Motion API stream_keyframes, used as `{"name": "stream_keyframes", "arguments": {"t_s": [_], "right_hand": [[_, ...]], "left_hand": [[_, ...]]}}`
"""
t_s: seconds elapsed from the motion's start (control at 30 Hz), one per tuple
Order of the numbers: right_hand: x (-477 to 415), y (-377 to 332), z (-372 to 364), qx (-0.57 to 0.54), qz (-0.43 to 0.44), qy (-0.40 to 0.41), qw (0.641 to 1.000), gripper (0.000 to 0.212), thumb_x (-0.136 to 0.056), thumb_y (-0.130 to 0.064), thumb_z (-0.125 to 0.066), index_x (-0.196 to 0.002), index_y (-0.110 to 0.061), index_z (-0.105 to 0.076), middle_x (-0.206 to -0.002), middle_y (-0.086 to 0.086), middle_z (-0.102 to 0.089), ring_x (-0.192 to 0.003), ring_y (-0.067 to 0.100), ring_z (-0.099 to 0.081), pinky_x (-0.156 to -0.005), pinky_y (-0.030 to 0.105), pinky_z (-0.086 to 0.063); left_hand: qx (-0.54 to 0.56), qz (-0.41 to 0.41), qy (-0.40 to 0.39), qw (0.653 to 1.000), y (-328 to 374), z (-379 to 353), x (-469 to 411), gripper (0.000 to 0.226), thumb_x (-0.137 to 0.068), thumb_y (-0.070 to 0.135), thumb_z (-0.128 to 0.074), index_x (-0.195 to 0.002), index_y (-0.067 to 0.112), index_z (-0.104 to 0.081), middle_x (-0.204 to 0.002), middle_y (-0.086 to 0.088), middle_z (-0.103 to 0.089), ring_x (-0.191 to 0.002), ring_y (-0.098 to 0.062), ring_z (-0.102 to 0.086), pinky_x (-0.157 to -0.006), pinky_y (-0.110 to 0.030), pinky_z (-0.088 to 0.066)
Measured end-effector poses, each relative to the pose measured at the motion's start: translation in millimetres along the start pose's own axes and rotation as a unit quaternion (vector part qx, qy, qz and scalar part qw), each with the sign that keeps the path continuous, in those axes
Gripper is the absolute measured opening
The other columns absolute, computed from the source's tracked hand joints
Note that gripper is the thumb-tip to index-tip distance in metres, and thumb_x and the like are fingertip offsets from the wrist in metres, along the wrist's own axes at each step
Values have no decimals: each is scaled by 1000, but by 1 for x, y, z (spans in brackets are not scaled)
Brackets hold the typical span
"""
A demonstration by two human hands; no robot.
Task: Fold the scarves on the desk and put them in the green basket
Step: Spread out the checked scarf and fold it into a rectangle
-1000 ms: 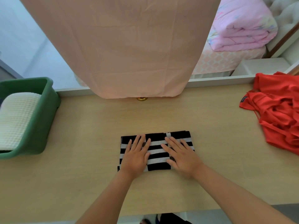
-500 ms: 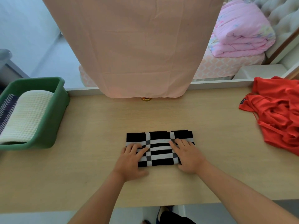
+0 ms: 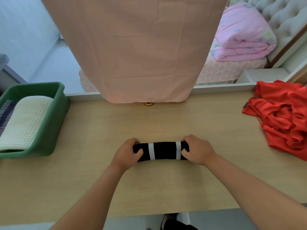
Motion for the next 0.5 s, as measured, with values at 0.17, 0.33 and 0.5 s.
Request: {"name": "stream_keyframes", "arguments": {"t_s": [0.17, 0.33, 0.5], "right_hand": [[-1, -8, -8, 30, 70, -55, 996, 33, -77, -47, -49, -101, -26, -60, -90, -8, -56, -77, 16, -57, -62, 28, -41], [16, -25, -20, 64, 183, -86, 977, 44, -79, -70, -48, -85, -29, -62, -127, -5, -53, -117, 12, -43, -103, 33, -32], [32, -35, -36, 45, 161, -172, 971, 59, -88, -42, -37, -146, -43, -39, -165, -4, -12, -152, 17, -5, -121, 46, -17]], "left_hand": [[-119, -78, -93, 985, 9, -10, -1, 38, -79, 34, -60, -117, 37, -62, -105, 17, -62, -94, -9, -60, -74, -23, -47], [-331, -256, -136, 898, 24, -36, 10, 42, -76, 36, -67, -117, 33, -57, -105, 11, -55, -94, -14, -52, -85, -30, -41], [-342, -257, 31, 904, 23, -7, -2, 56, -66, -4, -65, -113, 25, -69, -114, 2, -63, -110, -24, -56, -99, -39, -40]]}}
Point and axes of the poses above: each hand's wrist, its own x-axis away from the middle knuckle, its own z-axis out of the back of the hand, y = z × x, the point moved 7 cm from there along -x, towards the middle knuckle
